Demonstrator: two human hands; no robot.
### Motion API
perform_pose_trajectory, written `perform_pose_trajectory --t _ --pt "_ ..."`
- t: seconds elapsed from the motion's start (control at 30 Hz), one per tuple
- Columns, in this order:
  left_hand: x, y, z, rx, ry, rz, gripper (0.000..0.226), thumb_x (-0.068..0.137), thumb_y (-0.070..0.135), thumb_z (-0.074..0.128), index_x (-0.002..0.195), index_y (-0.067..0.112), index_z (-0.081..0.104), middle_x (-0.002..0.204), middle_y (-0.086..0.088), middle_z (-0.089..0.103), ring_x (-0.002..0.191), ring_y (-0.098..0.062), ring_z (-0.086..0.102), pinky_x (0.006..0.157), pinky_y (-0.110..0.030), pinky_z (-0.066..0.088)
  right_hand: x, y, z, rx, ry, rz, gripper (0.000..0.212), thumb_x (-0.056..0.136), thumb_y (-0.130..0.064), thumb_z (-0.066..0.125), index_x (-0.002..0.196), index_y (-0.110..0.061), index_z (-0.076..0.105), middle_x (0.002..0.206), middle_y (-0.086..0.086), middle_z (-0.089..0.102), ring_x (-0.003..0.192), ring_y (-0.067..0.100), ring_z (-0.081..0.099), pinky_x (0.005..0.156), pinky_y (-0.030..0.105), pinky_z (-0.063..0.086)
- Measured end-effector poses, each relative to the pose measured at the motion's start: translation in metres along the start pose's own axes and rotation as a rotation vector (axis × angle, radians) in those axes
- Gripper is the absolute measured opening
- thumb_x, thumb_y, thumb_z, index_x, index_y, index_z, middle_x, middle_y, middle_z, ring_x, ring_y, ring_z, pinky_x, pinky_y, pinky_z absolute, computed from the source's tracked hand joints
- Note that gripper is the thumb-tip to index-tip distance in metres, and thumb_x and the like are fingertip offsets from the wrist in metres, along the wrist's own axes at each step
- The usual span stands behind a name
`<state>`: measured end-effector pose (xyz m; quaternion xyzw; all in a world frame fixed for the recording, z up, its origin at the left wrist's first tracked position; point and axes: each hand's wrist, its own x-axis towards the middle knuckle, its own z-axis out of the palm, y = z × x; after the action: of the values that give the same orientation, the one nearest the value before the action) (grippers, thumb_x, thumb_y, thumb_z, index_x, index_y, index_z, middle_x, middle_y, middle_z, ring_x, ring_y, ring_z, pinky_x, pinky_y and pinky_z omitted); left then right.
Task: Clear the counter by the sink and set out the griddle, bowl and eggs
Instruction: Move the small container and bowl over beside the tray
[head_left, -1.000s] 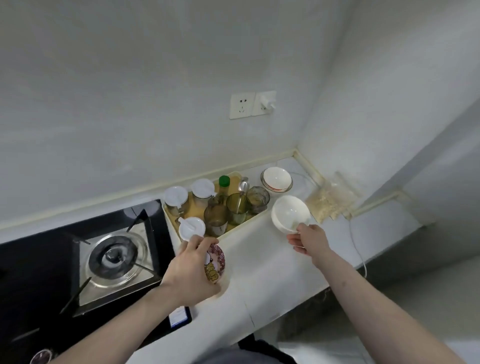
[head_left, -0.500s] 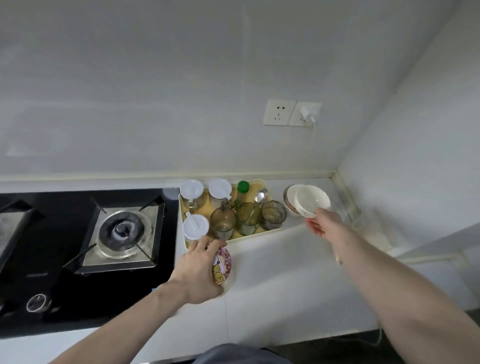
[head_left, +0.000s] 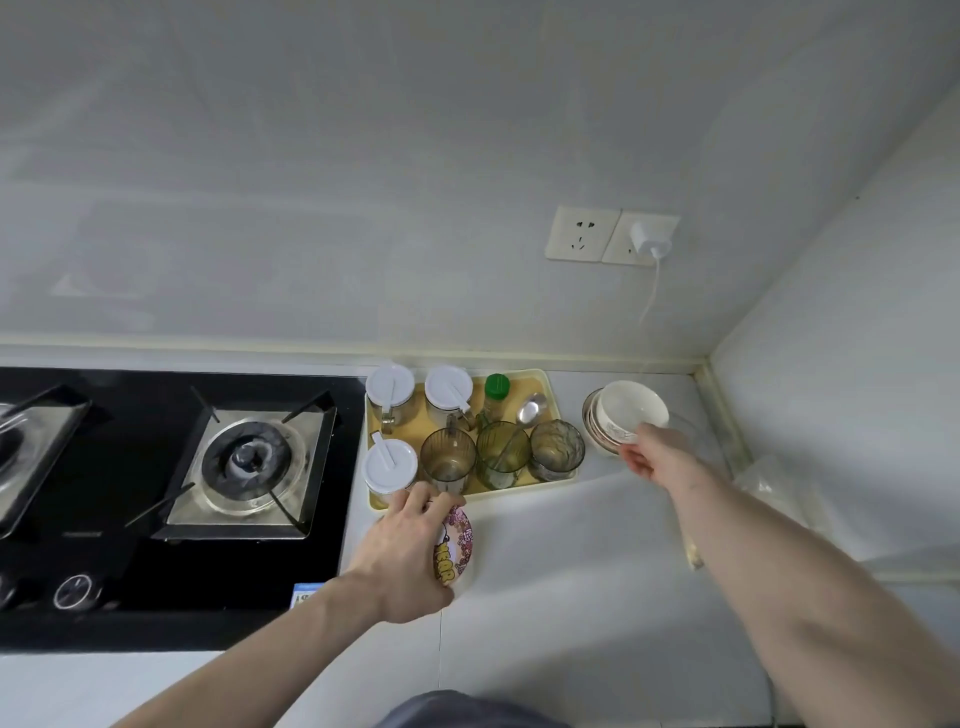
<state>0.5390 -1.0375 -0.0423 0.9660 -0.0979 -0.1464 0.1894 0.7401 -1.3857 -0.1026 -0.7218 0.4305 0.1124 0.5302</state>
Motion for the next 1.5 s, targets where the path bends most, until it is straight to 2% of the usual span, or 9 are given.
perform_pose_trajectory --t 0.33,0.43,0.53,0.6,0.77,1.0,1.13,1.27,1.5 --pt "0.020 0.015 0.012 0.005 -0.005 0.023 0.099 0.057 0.053 0.078 0.143 0.041 0.030 0.129 0.013 0.034 0.123 -0.017 0.038 0.095 -0.032 0.052 0.012 0.016 0.004 0.014 0.043 -0.051 0.030 0.090 -0.016 0.056 0.111 0.004 0.064 0.069 0.012 0.072 0.052 0.019 0.063 0.044 0.025 0.052" --pt "0.025 0.021 0.015 0.008 -0.011 0.035 0.099 0.057 0.050 0.079 0.143 0.041 0.030 0.130 0.012 0.034 0.121 -0.017 0.037 0.094 -0.030 0.051 -0.005 0.025 0.005 0.047 0.064 -0.100 0.041 0.095 -0.035 0.062 0.116 0.000 0.057 0.080 0.012 0.073 0.055 0.022 0.069 0.044 0.027 0.053" --pt "0.029 0.027 0.020 -0.003 -0.020 0.037 0.100 0.057 0.048 0.079 0.143 0.041 0.029 0.132 0.012 0.033 0.123 -0.017 0.036 0.095 -0.032 0.052 -0.033 0.057 0.009 -0.042 0.120 -0.182 0.040 0.096 -0.046 0.058 0.118 -0.016 0.041 0.092 0.012 0.071 0.072 0.033 0.074 0.066 0.042 0.060" --pt "0.031 0.030 0.022 -0.010 -0.035 0.034 0.100 0.057 0.047 0.080 0.142 0.041 0.028 0.133 0.012 0.033 0.125 -0.017 0.035 0.095 -0.034 0.053 -0.057 0.091 0.016 -0.160 0.065 -0.300 0.034 0.097 -0.043 0.058 0.115 -0.020 0.040 0.090 0.008 0.072 0.081 0.035 0.072 0.084 0.049 0.056" --pt "0.033 0.034 0.028 -0.001 -0.055 0.042 0.101 0.059 0.045 0.080 0.144 0.040 0.027 0.135 0.010 0.032 0.128 -0.018 0.034 0.097 -0.035 0.052 -0.112 0.144 0.030 -0.261 -0.202 -0.469 0.023 0.096 -0.036 0.063 0.111 -0.026 0.048 0.088 0.000 0.062 0.076 0.024 0.066 0.075 0.051 0.058" --pt "0.025 0.030 0.029 -0.016 -0.043 0.044 0.111 0.061 0.043 0.084 0.151 0.036 0.021 0.143 0.008 0.028 0.133 -0.019 0.033 0.101 -0.036 0.052 -0.153 0.125 0.035 -0.365 -0.315 -0.623 0.021 0.096 -0.025 0.064 0.113 -0.028 0.052 0.097 -0.011 0.063 0.072 0.016 0.067 0.076 0.046 0.058" --pt "0.012 0.013 0.025 -0.061 -0.002 -0.002 0.117 0.062 0.048 0.086 0.154 0.035 0.015 0.148 0.009 0.026 0.137 -0.018 0.032 0.102 -0.036 0.052 -0.172 0.118 0.039 -0.389 -0.340 -0.735 0.028 0.094 -0.022 0.067 0.117 -0.030 0.052 0.108 -0.015 0.063 0.080 0.009 0.065 0.077 0.034 0.055" --pt "-0.016 -0.023 0.017 -0.104 0.048 -0.064 0.109 0.068 0.051 0.082 0.155 0.035 0.018 0.152 0.013 0.026 0.139 -0.015 0.034 0.106 -0.036 0.048 -0.199 0.107 0.045 -0.473 -0.389 -0.980 0.042 0.092 -0.047 0.063 0.129 -0.033 0.048 0.126 -0.019 0.051 0.112 0.003 0.053 0.093 0.021 0.048" --pt "-0.049 -0.060 0.007 -0.148 0.123 -0.170 0.081 0.080 0.044 0.075 0.149 0.033 0.034 0.145 0.016 0.035 0.134 -0.011 0.042 0.104 -0.027 0.045 -0.216 0.105 0.075 -0.943 -0.518 -1.087 0.095 0.069 -0.061 0.069 0.151 -0.040 0.025 0.153 -0.016 0.023 0.138 0.017 0.032 0.112 0.035 0.039"
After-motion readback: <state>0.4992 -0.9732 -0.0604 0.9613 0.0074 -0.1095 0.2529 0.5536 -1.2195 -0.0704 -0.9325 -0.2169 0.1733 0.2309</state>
